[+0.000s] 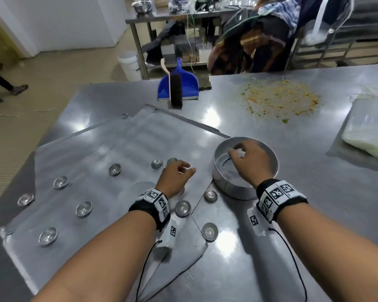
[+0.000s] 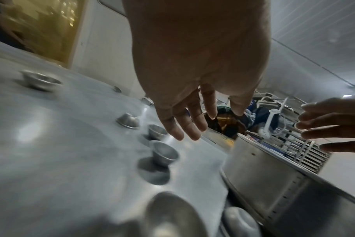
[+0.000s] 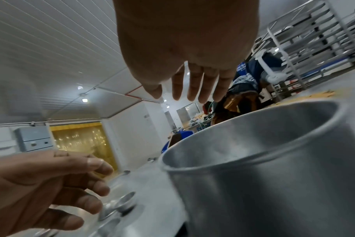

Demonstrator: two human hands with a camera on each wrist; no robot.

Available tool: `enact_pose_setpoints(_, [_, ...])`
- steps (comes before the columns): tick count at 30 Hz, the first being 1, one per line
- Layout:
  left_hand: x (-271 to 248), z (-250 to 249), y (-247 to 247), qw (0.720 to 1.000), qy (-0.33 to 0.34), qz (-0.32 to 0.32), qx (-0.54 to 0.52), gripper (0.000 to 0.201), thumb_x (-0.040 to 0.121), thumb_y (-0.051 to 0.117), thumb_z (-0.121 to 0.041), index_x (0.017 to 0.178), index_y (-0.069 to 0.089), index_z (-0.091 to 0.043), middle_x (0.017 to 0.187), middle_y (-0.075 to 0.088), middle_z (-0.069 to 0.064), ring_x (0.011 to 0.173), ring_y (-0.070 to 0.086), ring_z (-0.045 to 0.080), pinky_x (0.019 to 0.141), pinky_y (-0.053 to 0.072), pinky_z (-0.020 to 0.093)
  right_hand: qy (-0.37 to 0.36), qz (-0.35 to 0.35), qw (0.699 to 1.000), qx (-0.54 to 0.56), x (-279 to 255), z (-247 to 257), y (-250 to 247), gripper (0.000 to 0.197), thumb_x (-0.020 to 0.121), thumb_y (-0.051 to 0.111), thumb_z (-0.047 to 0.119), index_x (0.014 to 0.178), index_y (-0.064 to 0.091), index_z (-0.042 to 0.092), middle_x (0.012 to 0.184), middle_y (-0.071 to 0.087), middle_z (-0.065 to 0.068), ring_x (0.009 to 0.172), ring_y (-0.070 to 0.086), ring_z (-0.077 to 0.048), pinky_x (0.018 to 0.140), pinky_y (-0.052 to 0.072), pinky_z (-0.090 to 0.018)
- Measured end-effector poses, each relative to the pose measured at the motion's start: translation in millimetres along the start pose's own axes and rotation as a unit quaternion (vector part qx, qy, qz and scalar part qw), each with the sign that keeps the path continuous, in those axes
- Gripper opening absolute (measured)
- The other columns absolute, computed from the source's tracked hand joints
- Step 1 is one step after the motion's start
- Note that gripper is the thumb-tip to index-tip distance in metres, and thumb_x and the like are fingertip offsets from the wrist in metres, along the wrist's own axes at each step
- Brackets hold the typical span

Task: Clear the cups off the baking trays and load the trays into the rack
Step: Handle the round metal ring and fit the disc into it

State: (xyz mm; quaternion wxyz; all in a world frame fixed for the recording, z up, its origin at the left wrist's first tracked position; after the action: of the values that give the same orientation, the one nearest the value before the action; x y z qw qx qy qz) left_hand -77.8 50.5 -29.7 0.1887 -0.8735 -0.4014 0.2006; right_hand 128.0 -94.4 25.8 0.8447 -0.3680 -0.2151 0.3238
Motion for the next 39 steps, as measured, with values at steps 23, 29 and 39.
enact_pose_setpoints(23, [-91.8,161.9,-162.8,0.983,-0.144,-0.081,0.075,0.036,0.084,0.074,-0.038,0.116,0.064,-0.024,0.112,0.065,-0.001,0.103,0.065,0.020,0.096,0.054,0.042,0.094,0.234,0.967,-0.036,-98.3,112.3,207.5,0.036,0.084,0.068,0.042,0.116,0.065,0.025,0.112,0.069,0.000,0.109,0.063,-0.026,0.092,0.049,-0.035])
enact_pose_setpoints(29, [-85.5,165.2,-164.9,0.985,-0.146,-0.073,0.060,0.049,0.085,0.078,-0.029,0.129,0.060,-0.016,0.121,0.064,0.006,0.109,0.063,0.023,0.100,0.052,0.040,0.119,0.222,0.965,-0.071,-104.7,109.4,208.0,0.057,0.080,0.072,0.047,0.130,0.056,0.026,0.128,0.063,-0.003,0.118,0.061,-0.029,0.097,0.047,-0.041])
enact_pose_setpoints(39, [-85.3,165.1,-158.6,0.978,-0.191,-0.083,-0.034,0.065,0.084,0.079,-0.021,0.142,0.050,-0.011,0.133,0.058,0.015,0.120,0.061,0.028,0.103,0.050,0.038,0.110,0.208,0.971,-0.035,-110.1,113.4,214.3,0.075,0.074,0.084,0.038,0.138,0.053,0.012,0.135,0.059,-0.016,0.121,0.059,-0.035,0.102,0.048,-0.044])
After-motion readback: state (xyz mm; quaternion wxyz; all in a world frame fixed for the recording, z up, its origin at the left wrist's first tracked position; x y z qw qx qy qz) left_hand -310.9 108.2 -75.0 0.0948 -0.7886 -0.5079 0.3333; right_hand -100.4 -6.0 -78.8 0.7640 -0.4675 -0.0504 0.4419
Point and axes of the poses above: each hand's wrist, its own x-axis towards the middle knuckle, its own y-axis out of the palm, z = x × y, the point moved 3 cm from there along x, towards the middle knuckle
